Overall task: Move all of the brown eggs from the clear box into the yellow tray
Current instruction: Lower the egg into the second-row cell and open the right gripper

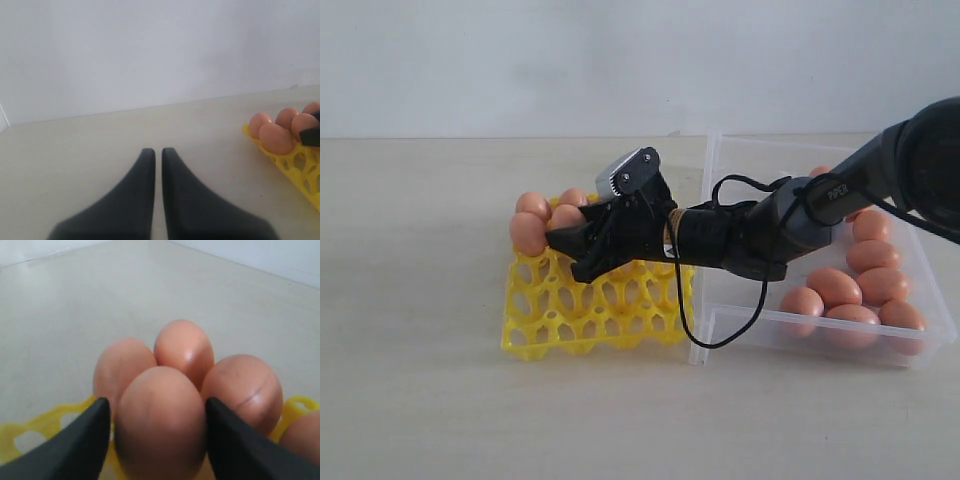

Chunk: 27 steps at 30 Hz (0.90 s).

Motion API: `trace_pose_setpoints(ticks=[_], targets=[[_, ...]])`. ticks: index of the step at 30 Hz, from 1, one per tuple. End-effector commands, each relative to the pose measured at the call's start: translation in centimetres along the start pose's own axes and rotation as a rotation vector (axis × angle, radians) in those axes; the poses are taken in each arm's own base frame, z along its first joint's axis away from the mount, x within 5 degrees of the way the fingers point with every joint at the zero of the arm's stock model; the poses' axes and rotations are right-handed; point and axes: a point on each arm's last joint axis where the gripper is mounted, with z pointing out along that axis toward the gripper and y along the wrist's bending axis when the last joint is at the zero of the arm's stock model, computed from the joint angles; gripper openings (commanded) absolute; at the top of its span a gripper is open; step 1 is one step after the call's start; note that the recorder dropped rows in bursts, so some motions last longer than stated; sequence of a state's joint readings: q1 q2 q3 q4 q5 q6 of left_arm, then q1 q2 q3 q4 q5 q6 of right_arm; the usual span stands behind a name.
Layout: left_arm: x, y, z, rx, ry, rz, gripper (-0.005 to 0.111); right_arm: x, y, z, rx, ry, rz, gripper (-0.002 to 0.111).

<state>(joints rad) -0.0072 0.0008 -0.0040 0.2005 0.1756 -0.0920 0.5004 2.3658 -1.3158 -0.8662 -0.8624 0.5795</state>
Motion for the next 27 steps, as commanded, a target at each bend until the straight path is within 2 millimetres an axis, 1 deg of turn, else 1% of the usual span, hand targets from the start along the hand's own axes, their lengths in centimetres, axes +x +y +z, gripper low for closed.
trace_pose_setpoints(ticks=[1,5,9,13,18,23,27], targets=[[0.1,0.0,0.0,0.006,0.000,-0.005,0.004,0.8,-0.8,-0.1,0.079,0.088,0.014,0.065],[0.1,0.0,0.0,0.006,0.000,-0.005,0.004,0.8,-0.8,-0.1,0.078,0.087,0.002,0.065],[0.1,0.0,0.0,0.006,0.000,-0.005,0.004,-0.4,-0.5,-0.2,0.053,0.032,-0.026,0.065],[0.1,0.0,0.0,0.006,0.000,-0.005,0.004,-1.3,-0.7,-0.4,0.086,0.032,-0.019,0.065],[0.1,0.0,0.0,0.006,0.000,-0.005,0.004,-0.8,-1.0,-0.5,0.121,0.086,-0.007,0.065],[0.1,0.0,0.0,0.006,0.000,-0.005,0.004,-1.1,-0.8,-0.4,0.097,0.053,-0.060,0.065],[0.1,0.0,0.0,0.006,0.000,-0.005,0.004,-1.1,-0.9,-0.4,0.105,0.052,-0.049,0.065]])
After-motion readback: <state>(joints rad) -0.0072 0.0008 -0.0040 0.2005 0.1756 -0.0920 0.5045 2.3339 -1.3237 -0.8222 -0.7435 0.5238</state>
